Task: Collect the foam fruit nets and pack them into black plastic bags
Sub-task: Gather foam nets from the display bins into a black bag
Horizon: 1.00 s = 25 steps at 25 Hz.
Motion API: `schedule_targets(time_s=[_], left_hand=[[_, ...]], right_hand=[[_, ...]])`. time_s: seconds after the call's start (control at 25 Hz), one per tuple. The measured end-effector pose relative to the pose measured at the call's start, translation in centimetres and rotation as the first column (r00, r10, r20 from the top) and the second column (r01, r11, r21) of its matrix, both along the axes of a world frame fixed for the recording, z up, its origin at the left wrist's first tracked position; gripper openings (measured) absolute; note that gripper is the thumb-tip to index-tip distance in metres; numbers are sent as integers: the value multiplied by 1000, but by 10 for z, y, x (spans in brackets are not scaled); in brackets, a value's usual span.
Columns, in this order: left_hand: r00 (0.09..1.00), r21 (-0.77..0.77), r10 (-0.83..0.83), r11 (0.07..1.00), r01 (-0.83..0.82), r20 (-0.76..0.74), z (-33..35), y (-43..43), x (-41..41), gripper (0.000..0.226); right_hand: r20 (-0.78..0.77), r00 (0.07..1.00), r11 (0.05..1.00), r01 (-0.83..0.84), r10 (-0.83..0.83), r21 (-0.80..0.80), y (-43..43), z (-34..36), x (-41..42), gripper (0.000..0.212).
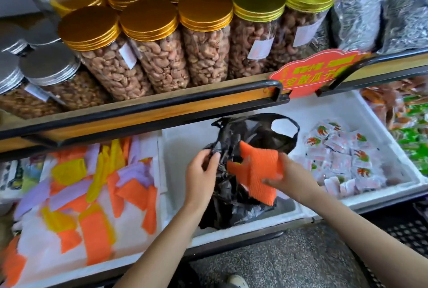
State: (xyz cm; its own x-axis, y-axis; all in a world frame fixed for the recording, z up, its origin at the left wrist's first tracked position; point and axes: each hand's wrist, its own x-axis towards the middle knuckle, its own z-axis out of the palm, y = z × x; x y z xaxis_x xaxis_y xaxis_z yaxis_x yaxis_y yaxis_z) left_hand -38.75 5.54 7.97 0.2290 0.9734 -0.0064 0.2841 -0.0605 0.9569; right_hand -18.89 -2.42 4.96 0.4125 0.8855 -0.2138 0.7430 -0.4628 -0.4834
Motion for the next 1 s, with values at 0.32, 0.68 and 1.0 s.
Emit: schedule_targets(time_s=[0.32, 0.68, 1.0], left_hand=[[971, 39, 237, 971, -236, -29, -3, 12, -51, 10], [961, -9, 258, 966, -260, -97, -21, 15, -98, 14], [996, -11, 37, 999, -38, -77, -29, 14, -134, 8]], right_hand=[[160, 987, 935, -58, 1, 349, 78, 3, -38, 55], [341, 915, 975, -219, 216, -31, 80, -61, -102, 55], [-4, 923, 920, -383, 385, 90, 63, -29, -128, 46]])
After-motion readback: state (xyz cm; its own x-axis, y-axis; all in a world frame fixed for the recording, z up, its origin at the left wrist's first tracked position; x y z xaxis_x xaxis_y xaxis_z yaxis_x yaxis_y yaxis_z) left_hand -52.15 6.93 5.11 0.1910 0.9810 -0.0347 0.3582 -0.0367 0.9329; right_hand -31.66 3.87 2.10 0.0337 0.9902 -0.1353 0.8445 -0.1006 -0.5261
